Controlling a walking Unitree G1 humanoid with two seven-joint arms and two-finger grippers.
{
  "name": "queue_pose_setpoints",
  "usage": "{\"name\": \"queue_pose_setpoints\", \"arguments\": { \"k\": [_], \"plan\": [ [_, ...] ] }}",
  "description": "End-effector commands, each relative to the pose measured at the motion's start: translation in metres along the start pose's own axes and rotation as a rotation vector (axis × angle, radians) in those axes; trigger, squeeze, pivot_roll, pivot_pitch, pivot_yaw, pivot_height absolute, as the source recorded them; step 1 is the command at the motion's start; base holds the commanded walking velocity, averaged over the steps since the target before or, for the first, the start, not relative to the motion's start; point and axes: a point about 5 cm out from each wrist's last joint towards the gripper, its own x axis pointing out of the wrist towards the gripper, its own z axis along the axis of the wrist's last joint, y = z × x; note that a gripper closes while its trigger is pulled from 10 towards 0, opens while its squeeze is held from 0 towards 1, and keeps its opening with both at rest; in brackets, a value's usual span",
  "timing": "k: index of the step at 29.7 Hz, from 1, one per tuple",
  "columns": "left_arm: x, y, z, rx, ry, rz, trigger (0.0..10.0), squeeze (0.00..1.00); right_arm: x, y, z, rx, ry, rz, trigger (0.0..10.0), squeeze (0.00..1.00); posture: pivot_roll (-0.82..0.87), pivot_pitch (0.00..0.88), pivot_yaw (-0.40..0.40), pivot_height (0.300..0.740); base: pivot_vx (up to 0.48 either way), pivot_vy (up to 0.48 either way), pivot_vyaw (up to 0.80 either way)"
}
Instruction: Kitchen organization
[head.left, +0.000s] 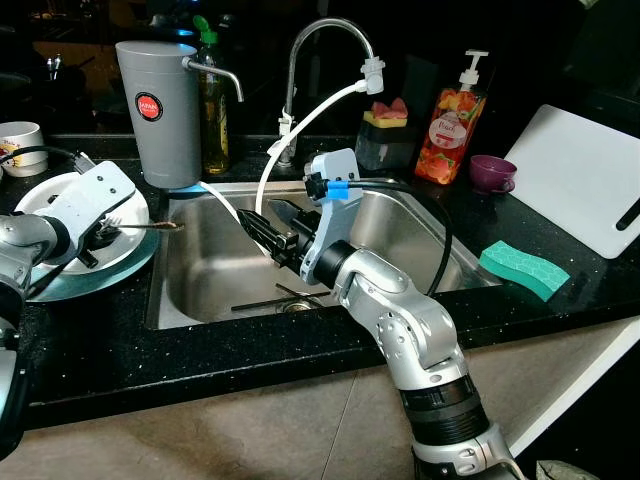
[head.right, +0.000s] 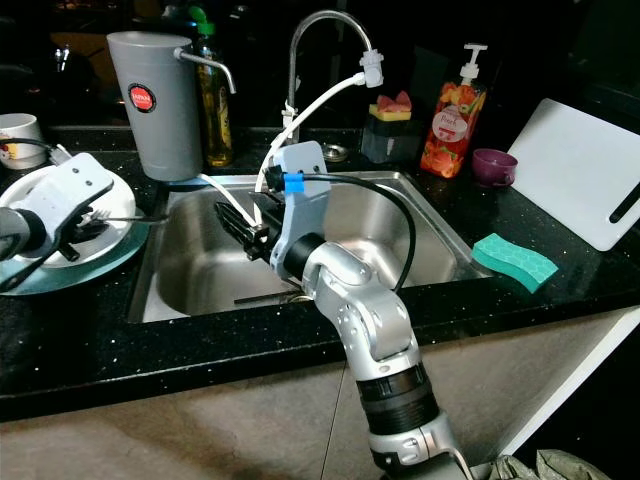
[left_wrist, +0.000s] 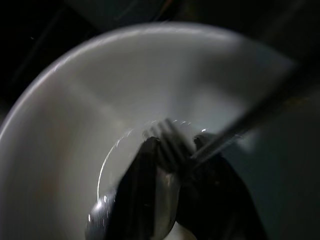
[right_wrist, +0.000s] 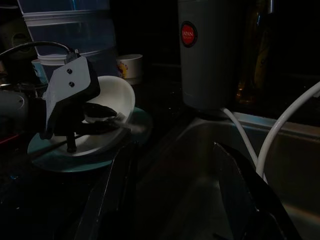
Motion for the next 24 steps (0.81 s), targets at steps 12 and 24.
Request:
{"name": "queue_pose_setpoints", "arguments": {
  "k": [12, 24],
  "plan": [
    [-0.008, 0.030, 0.068, -0.027, -0.336, 0.176, 10.0, 0.00, 0.000, 0.000, 0.007, -0.014, -0.039, -0.015, 10.0, 0.00, 0.16, 0.083, -0.090, 0.740, 0.000, 0.000, 0.00],
    [0.012, -0.019, 0.127, -0.085, -0.585, -0.007, 10.0, 0.00, -0.002, -0.002, 0.008, -0.022, -0.044, -0.038, 10.0, 0.00, 0.13, 0.087, -0.094, 0.740, 0.000, 0.000, 0.00]
  ]
}}
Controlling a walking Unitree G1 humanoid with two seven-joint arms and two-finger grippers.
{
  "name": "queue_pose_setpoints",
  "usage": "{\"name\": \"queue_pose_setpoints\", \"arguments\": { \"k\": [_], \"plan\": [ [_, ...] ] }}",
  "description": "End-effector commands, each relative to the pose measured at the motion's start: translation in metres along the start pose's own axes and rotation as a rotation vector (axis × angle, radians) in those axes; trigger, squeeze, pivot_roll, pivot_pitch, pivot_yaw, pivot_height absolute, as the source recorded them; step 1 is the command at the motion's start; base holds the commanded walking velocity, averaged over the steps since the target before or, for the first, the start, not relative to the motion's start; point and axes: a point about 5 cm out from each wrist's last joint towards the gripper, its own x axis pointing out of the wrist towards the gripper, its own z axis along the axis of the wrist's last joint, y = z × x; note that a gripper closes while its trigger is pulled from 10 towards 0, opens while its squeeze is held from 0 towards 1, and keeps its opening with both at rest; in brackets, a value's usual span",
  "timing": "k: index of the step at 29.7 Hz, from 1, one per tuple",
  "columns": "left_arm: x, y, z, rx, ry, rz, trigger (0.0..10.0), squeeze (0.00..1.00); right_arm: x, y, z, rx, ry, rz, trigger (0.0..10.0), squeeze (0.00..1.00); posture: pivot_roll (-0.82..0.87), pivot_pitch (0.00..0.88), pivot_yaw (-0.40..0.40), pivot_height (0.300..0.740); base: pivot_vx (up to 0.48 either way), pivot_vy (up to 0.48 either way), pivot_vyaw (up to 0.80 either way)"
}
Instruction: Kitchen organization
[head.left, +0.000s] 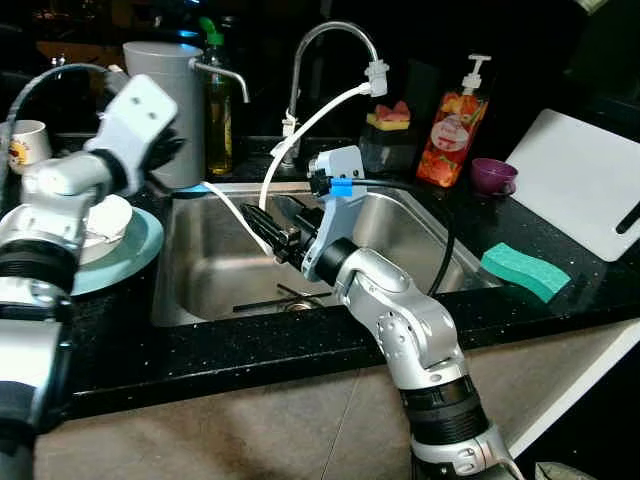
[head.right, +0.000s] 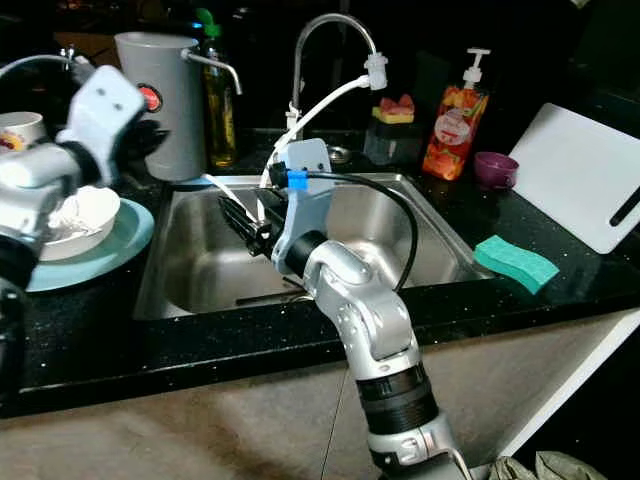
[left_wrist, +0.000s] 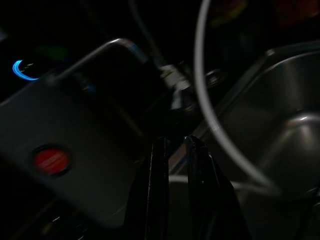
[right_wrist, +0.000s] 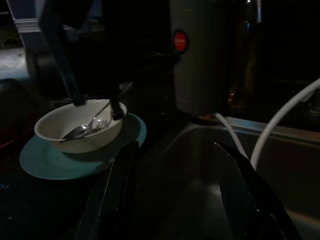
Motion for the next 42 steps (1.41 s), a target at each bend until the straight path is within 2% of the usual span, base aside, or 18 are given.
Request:
{"name": "queue_pose_setpoints", "arguments": {
  "k": [1, 2, 3, 4, 5, 6, 9, 11, 12, 16, 21, 22, 27, 30, 31, 32, 35, 42],
  "plan": [
    [0.005, -0.008, -0.001, 0.023, 0.033, -0.034, 10.0, 0.00, -0.002, -0.001, 0.006, -0.023, -0.021, -0.013, 10.0, 0.00, 0.12, 0.088, -0.093, 0.740, 0.000, 0.000, 0.00],
    [0.003, -0.007, -0.004, 0.059, 0.065, -0.031, 10.0, 0.18, -0.003, -0.002, 0.006, -0.024, -0.021, -0.019, 10.0, 0.00, 0.12, 0.088, -0.093, 0.740, 0.000, 0.000, 0.00],
    [0.001, -0.006, -0.007, 0.084, 0.085, -0.026, 10.0, 0.18, -0.003, -0.002, 0.006, -0.024, -0.021, -0.022, 10.0, 0.00, 0.12, 0.088, -0.093, 0.740, 0.000, 0.000, 0.00],
    [-0.002, -0.003, -0.009, 0.133, 0.111, -0.019, 10.0, 1.00, -0.004, -0.003, 0.006, -0.024, -0.021, -0.025, 10.0, 0.00, 0.12, 0.088, -0.093, 0.740, 0.000, 0.000, 0.00],
    [-0.005, 0.001, -0.011, 0.178, 0.132, -0.020, 10.0, 1.00, -0.004, -0.004, 0.005, -0.023, -0.019, -0.028, 10.0, 0.00, 0.12, 0.088, -0.093, 0.740, 0.000, 0.000, 0.00],
    [-0.005, 0.001, -0.011, 0.178, 0.132, -0.020, 10.0, 1.00, -0.004, -0.004, 0.005, -0.023, -0.019, -0.028, 10.0, 0.00, 0.12, 0.088, -0.093, 0.740, 0.000, 0.000, 0.00],
    [-0.025, 0.012, -0.010, 0.282, 0.139, -0.102, 10.0, 1.00, -0.006, -0.004, 0.004, -0.017, -0.018, -0.035, 10.0, 0.00, 0.14, 0.099, -0.088, 0.740, 0.000, 0.000, 0.00],
    [-0.025, 0.012, -0.010, 0.282, 0.139, -0.102, 10.0, 1.00, -0.006, -0.004, 0.004, -0.017, -0.018, -0.035, 10.0, 0.00, 0.14, 0.099, -0.088, 0.740, 0.000, 0.000, 0.00],
    [-0.033, 0.014, -0.007, 0.310, 0.129, -0.132, 10.0, 1.00, -0.006, -0.004, 0.003, -0.015, -0.018, -0.035, 10.0, 0.00, 0.14, 0.103, -0.087, 0.740, 0.000, 0.000, 0.00],
    [-0.068, 0.011, 0.012, 0.325, 0.072, -0.256, 10.0, 1.00, -0.005, -0.002, 0.003, -0.006, -0.019, -0.031, 10.0, 0.00, 0.15, 0.113, -0.097, 0.740, 0.000, 0.000, 0.00],
    [-0.094, 0.008, 0.019, 0.368, 0.097, -0.315, 10.0, 1.00, -0.005, -0.002, 0.001, -0.003, -0.013, -0.026, 10.0, 0.00, 0.16, 0.118, -0.104, 0.740, 0.000, 0.000, 0.00],
    [-0.101, 0.007, 0.016, 0.371, 0.120, -0.327, 10.0, 0.00, -0.005, -0.002, 0.001, -0.002, -0.011, -0.026, 10.0, 0.00, 0.16, 0.121, -0.107, 0.740, 0.000, 0.000, 0.00],
    [-0.113, 0.007, 0.009, 0.379, 0.184, -0.307, 10.0, 0.00, -0.004, -0.001, 0.000, 0.002, -0.008, -0.023, 10.0, 0.00, 0.17, 0.122, -0.111, 0.740, 0.000, 0.000, 0.00],
    [-0.119, 0.006, -0.002, 0.391, 0.251, -0.306, 10.0, 0.00, -0.004, 0.000, 0.000, 0.004, -0.008, -0.018, 10.0, 0.00, 0.17, 0.122, -0.111, 0.740, 0.000, 0.000, 0.00],
    [-0.128, 0.004, -0.012, 0.394, 0.317, -0.311, 10.0, 0.00, -0.004, 0.000, 0.000, 0.005, -0.008, -0.018, 10.0, 0.00, 0.17, 0.122, -0.111, 0.740, 0.000, 0.000, 0.00],
    [-0.130, 0.004, -0.016, 0.386, 0.329, -0.303, 10.0, 0.00, -0.004, 0.000, 0.000, 0.005, -0.008, -0.019, 10.0, 0.00, 0.17, 0.122, -0.111, 0.740, 0.000, 0.000, 0.00],
    [-0.131, 0.004, -0.018, 0.374, 0.336, -0.293, 10.0, 0.00, -0.004, 0.000, -0.001, 0.006, -0.008, -0.020, 10.0, 0.00, 0.17, 0.122, -0.111, 0.740, 0.000, 0.000, 0.00],
    [-0.131, 0.006, -0.040, 0.394, 0.406, -0.202, 10.0, 0.00, -0.004, -0.001, -0.001, 0.007, -0.007, -0.025, 10.0, 0.00, 0.16, 0.125, -0.115, 0.740, 0.000, 0.000, 0.00]
  ]
}}
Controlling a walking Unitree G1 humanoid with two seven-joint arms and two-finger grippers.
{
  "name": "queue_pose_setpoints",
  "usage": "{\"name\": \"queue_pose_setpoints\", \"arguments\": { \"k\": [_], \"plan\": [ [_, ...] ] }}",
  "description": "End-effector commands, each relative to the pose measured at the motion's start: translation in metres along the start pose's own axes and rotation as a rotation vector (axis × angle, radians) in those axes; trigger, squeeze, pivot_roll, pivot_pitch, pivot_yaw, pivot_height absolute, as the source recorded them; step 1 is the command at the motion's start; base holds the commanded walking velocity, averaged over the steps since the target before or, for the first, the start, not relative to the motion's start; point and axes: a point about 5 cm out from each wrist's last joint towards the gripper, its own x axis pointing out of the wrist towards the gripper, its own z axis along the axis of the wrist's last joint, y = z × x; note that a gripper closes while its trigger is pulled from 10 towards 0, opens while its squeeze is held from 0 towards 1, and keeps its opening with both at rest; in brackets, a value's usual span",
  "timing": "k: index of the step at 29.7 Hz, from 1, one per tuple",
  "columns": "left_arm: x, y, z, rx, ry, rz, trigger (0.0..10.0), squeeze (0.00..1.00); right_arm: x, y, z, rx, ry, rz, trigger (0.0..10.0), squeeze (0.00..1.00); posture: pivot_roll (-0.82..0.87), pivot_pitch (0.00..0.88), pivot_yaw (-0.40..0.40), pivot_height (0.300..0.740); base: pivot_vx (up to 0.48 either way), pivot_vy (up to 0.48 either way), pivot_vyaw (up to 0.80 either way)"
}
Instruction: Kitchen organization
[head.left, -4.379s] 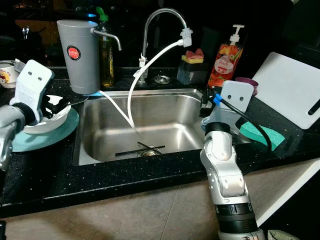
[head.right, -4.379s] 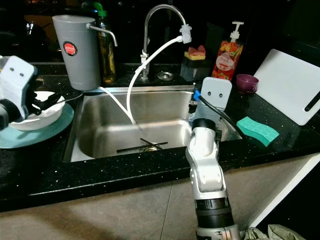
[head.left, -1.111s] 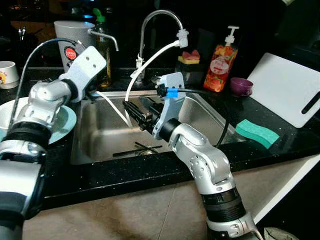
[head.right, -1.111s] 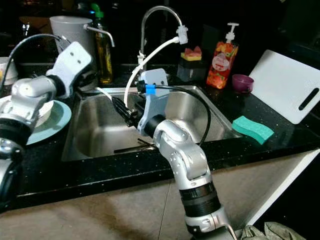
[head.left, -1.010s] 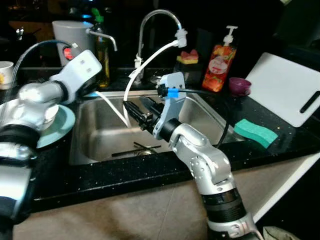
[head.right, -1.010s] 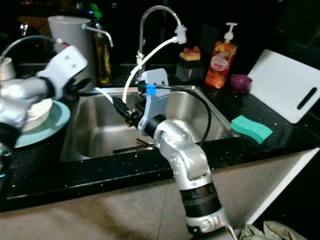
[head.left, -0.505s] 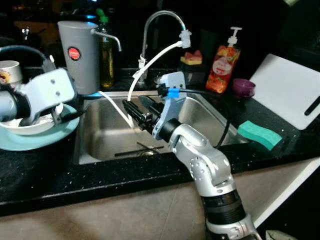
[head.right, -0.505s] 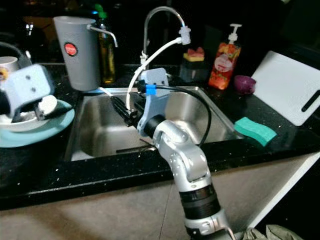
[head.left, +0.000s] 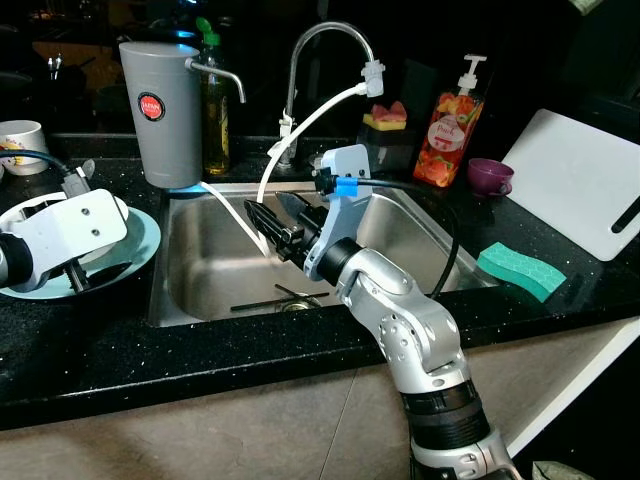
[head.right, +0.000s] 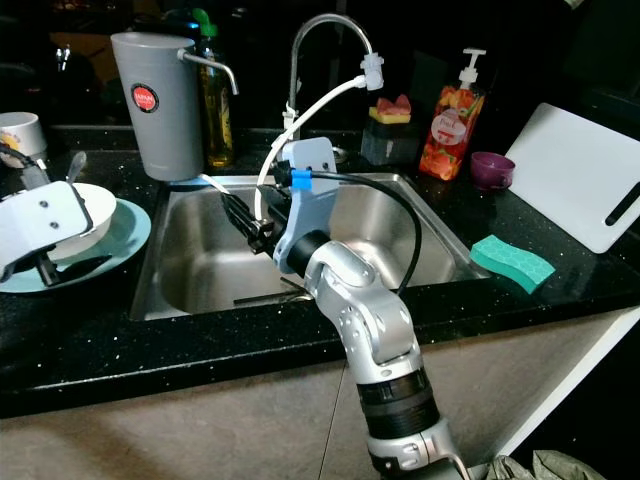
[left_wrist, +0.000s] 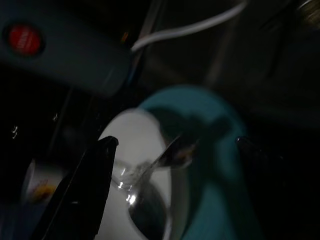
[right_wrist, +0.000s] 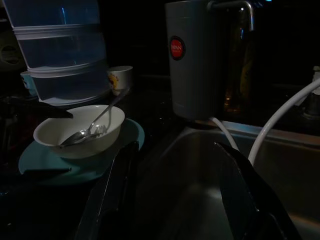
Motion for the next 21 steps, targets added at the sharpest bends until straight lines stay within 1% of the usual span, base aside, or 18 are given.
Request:
{"name": "queue_pose_setpoints", "arguments": {
  "k": [1, 2, 3, 4, 5, 6, 7, 8, 10, 12, 13, 14, 20, 21],
  "plan": [
    [0.007, -0.005, -0.003, 0.003, 0.015, 0.015, 10.0, 0.00, -0.001, -0.002, -0.004, 0.004, 0.017, -0.009, 10.0, 0.00, 0.16, 0.125, -0.115, 0.740, 0.000, 0.000, 0.00],
    [0.012, -0.005, -0.005, 0.001, 0.017, 0.043, 10.0, 0.00, -0.001, -0.002, -0.004, 0.003, 0.016, -0.009, 10.0, 0.00, 0.16, 0.125, -0.115, 0.740, 0.000, 0.000, 0.00],
    [0.012, -0.005, -0.005, 0.001, 0.017, 0.043, 10.0, 0.00, -0.001, -0.002, -0.004, 0.003, 0.016, -0.009, 10.0, 0.00, 0.16, 0.125, -0.115, 0.740, 0.000, 0.000, 0.00],
    [0.016, -0.006, -0.007, -0.006, 0.016, 0.060, 10.0, 0.00, -0.001, -0.002, -0.004, 0.002, 0.016, -0.009, 10.0, 0.00, 0.16, 0.123, -0.116, 0.740, 0.000, 0.000, 0.00],
    [0.019, -0.007, -0.008, -0.012, 0.014, 0.071, 9.7, 0.00, -0.001, -0.002, -0.003, 0.001, 0.016, -0.009, 10.0, 0.00, 0.16, 0.123, -0.116, 0.740, 0.000, 0.000, 0.00],
    [0.019, -0.007, -0.008, -0.012, 0.014, 0.071, 9.7, 0.00, -0.001, -0.002, -0.003, 0.001, 0.016, -0.009, 10.0, 0.00, 0.16, 0.123, -0.116, 0.740, 0.000, 0.000, 0.00],
    [0.023, -0.009, -0.009, -0.019, 0.012, 0.078, 8.5, 0.00, -0.001, -0.002, -0.003, 0.000, 0.014, -0.008, 10.0, 0.00, 0.16, 0.123, -0.116, 0.740, 0.000, 0.000, 0.00],
    [0.027, -0.010, -0.010, -0.031, 0.007, 0.086, 6.9, 0.00, 0.000, -0.002, -0.003, 0.000, 0.014, -0.009, 10.0, 0.00, 0.15, 0.120, -0.114, 0.740, 0.000, 0.000, 0.00],
    [0.027, -0.010, -0.010, -0.031, 0.007, 0.086, 6.9, 0.00, 0.000, -0.002, -0.003, 0.000, 0.014, -0.009, 10.0, 0.00, 0.15, 0.120, -0.114, 0.740, 0.000, 0.000, 0.00],
    [0.033, -0.012, -0.011, -0.047, 0.001, 0.094, 1.1, 0.00, -0.001, -0.003, -0.002, -0.002, 0.012, -0.012, 10.0, 0.00, 0.15, 0.120, -0.114, 0.740, 0.000, 0.000, 0.00],
    [0.033, -0.012, -0.011, -0.047, 0.001, 0.094, 1.1, 0.00, -0.001, -0.003, -0.002, -0.002, 0.012, -0.012, 10.0, 0.00, 0.15, 0.120, -0.114, 0.740, 0.000, 0.000, 0.00],
    [0.035, -0.013, -0.012, -0.052, -0.001, 0.097, 0.0, 0.00, -0.001, -0.003, -0.002, -0.002, 0.012, -0.014, 10.0, 0.00, 0.15, 0.120, -0.114, 0.740, 0.000, 0.000, 0.00],
    [0.039, -0.010, -0.008, -0.059, -0.031, 0.139, 0.0, 0.00, -0.001, -0.003, -0.001, -0.003, 0.009, -0.018, 10.0, 0.00, 0.15, 0.118, -0.111, 0.740, 0.000, 0.000, 0.00],
    [0.039, -0.007, -0.005, -0.032, -0.040, 0.157, 0.0, 0.00, -0.001, -0.003, -0.001, -0.003, 0.009, -0.017, 10.0, 0.00, 0.15, 0.118, -0.111, 0.740, 0.000, 0.000, 0.00]
  ]
}}
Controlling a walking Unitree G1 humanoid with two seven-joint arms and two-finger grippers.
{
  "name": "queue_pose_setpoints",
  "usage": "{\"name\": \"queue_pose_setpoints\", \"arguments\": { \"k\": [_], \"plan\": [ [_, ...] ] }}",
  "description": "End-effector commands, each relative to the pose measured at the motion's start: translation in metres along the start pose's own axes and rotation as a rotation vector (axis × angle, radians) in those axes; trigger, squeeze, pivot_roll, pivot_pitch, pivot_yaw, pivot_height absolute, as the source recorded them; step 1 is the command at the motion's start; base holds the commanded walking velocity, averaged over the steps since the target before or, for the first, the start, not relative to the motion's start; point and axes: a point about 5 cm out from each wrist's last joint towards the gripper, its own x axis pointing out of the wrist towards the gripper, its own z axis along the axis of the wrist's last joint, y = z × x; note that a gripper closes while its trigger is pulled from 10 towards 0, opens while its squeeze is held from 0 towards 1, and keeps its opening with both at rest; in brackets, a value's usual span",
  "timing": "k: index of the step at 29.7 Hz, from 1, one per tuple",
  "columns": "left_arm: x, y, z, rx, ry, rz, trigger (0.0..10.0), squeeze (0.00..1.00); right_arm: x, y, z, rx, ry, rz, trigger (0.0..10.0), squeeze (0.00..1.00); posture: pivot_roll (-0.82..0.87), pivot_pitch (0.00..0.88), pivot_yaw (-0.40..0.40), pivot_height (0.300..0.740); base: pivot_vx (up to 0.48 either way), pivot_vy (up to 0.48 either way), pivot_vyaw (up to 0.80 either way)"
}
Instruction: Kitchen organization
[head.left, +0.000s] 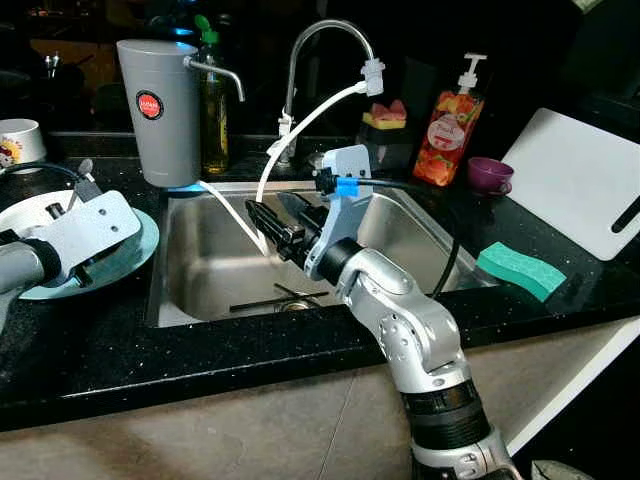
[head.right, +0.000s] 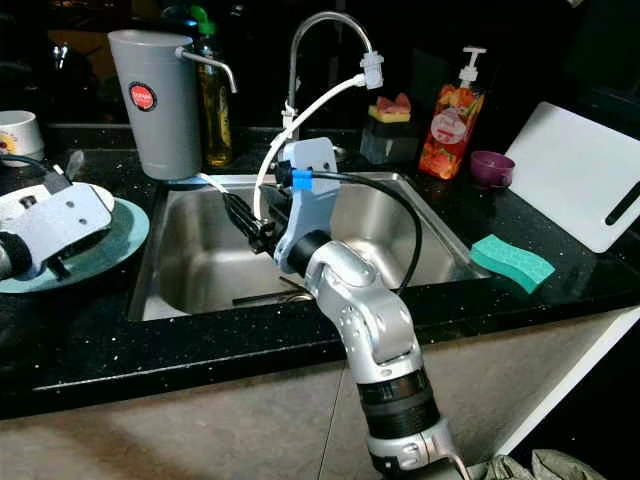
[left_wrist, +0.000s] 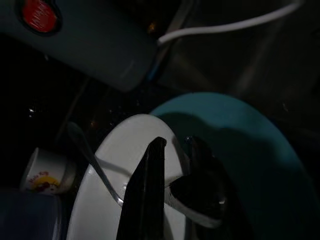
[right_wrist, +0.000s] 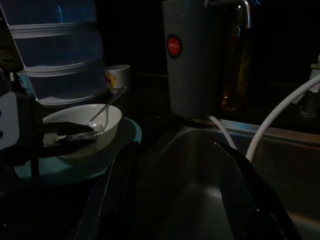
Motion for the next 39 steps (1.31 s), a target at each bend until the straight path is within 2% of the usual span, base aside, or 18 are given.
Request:
{"name": "queue_pose_setpoints", "arguments": {
  "k": [1, 7, 8, 9, 10, 15, 18, 21, 22, 23, 24, 28, 32, 35, 36, 37, 38, 39],
  "plan": [
    [0.003, 0.000, 0.005, 0.032, -0.021, 0.011, 0.0, 0.00, -0.001, -0.002, -0.001, -0.002, 0.007, -0.010, 10.0, 0.00, 0.15, 0.118, -0.111, 0.740, 0.000, 0.000, 0.00],
    [0.003, 0.010, 0.020, 0.102, -0.069, 0.077, 0.0, 0.00, -0.001, -0.002, -0.001, -0.001, 0.006, -0.009, 10.0, 0.00, 0.15, 0.119, -0.112, 0.740, 0.000, 0.000, 0.00],
    [0.004, 0.013, 0.026, 0.125, -0.092, 0.117, 2.5, 0.00, -0.001, -0.002, -0.001, 0.000, 0.005, -0.009, 10.0, 0.00, 0.15, 0.119, -0.113, 0.740, 0.000, 0.000, 0.00],
    [0.005, 0.016, 0.036, 0.151, -0.148, 0.154, 10.0, 0.00, 0.000, -0.002, -0.001, 0.000, 0.004, -0.010, 10.0, 0.00, 0.15, 0.119, -0.113, 0.740, 0.000, 0.000, 0.00],
    [0.005, 0.016, 0.036, 0.151, -0.148, 0.154, 10.0, 0.00, 0.000, -0.002, -0.001, 0.000, 0.004, -0.010, 10.0, 0.00, 0.15, 0.119, -0.113, 0.740, 0.000, 0.000, 0.00],
    [0.005, 0.022, 0.095, 0.227, -0.458, 0.323, 10.0, 0.00, -0.001, -0.003, 0.001, -0.003, -0.008, -0.022, 10.0, 0.00, 0.15, 0.116, -0.110, 0.740, 0.000, 0.000, 0.00],
    [0.005, 0.020, 0.108, 0.246, -0.522, 0.336, 10.0, 0.00, -0.001, -0.004, 0.001, -0.004, -0.014, -0.030, 10.0, 0.00, 0.15, 0.116, -0.110, 0.740, 0.000, 0.000, 0.00],
    [0.009, 0.008, 0.137, 0.032, -0.681, 0.338, 10.0, 0.00, -0.003, -0.008, 0.006, -0.040, -0.041, -0.069, 10.0, 0.00, 0.15, 0.114, -0.104, 0.740, 0.000, 0.000, 0.00],
    [0.009, 0.008, 0.137, 0.032, -0.681, 0.338, 10.0, 0.00, -0.003, -0.008, 0.006, -0.040, -0.041, -0.069, 10.0, 0.00, 0.15, 0.114, -0.104, 0.740, 0.000, 0.000, 0.00],
    [0.013, 0.004, 0.141, -0.075, -0.695, 0.316, 10.0, 0.00, -0.004, -0.010, 0.007, -0.060, -0.049, -0.085, 10.0, 0.00, 0.15, 0.114, -0.104, 0.740, 0.000, 0.000, 0.00],
    [0.022, -0.005, 0.138, -0.238, -0.676, 0.273, 10.0, 0.00, -0.005, -0.013, 0.009, -0.086, -0.063, -0.117, 10.0, 0.00, 0.13, 0.108, -0.095, 0.740, 0.000, 0.000, 0.00],
    [0.031, -0.018, 0.130, -0.366, -0.622, 0.229, 10.0, 0.00, -0.008, -0.018, 0.012, -0.122, -0.079, -0.163, 10.0, 0.00, 0.13, 0.108, -0.095, 0.740, 0.000, 0.000, 0.00],
    [0.046, -0.057, 0.106, -0.595, -0.475, 0.123, 10.0, 0.00, -0.018, -0.032, 0.013, -0.192, -0.100, -0.272, 10.0, 0.00, 0.12, 0.106, -0.100, 0.740, 0.000, 0.000, 0.00],
    [0.048, -0.067, 0.098, -0.664, -0.421, 0.109, 10.0, 0.00, -0.024, -0.037, 0.010, -0.207, -0.090, -0.306, 10.0, 0.00, 0.12, 0.106, -0.102, 0.740, 0.000, 0.000, 0.00],
    [0.048, -0.071, 0.094, -0.684, -0.402, 0.114, 10.0, 0.67, -0.028, -0.040, 0.006, -0.217, -0.082, -0.331, 10.0, 0.00, 0.12, 0.105, -0.103, 0.740, 0.000, 0.000, 0.00],
    [0.048, -0.071, 0.094, -0.684, -0.402, 0.114, 10.0, 0.67, -0.028, -0.040, 0.006, -0.217, -0.082, -0.331, 10.0, 0.00, 0.12, 0.105, -0.103, 0.740, 0.000, 0.000, 0.00],
    [0.048, -0.075, 0.091, -0.719, -0.373, 0.104, 10.0, 1.00, -0.032, -0.043, 0.002, -0.219, -0.079, -0.361, 10.0, 0.00, 0.12, 0.106, -0.105, 0.740, 0.000, 0.000, 0.00],
    [0.048, -0.075, 0.091, -0.719, -0.373, 0.104, 10.0, 1.00, -0.032, -0.043, 0.002, -0.219, -0.079, -0.361, 10.0, 0.00, 0.12, 0.106, -0.105, 0.740, 0.000, 0.000, 0.00]
  ]
}}
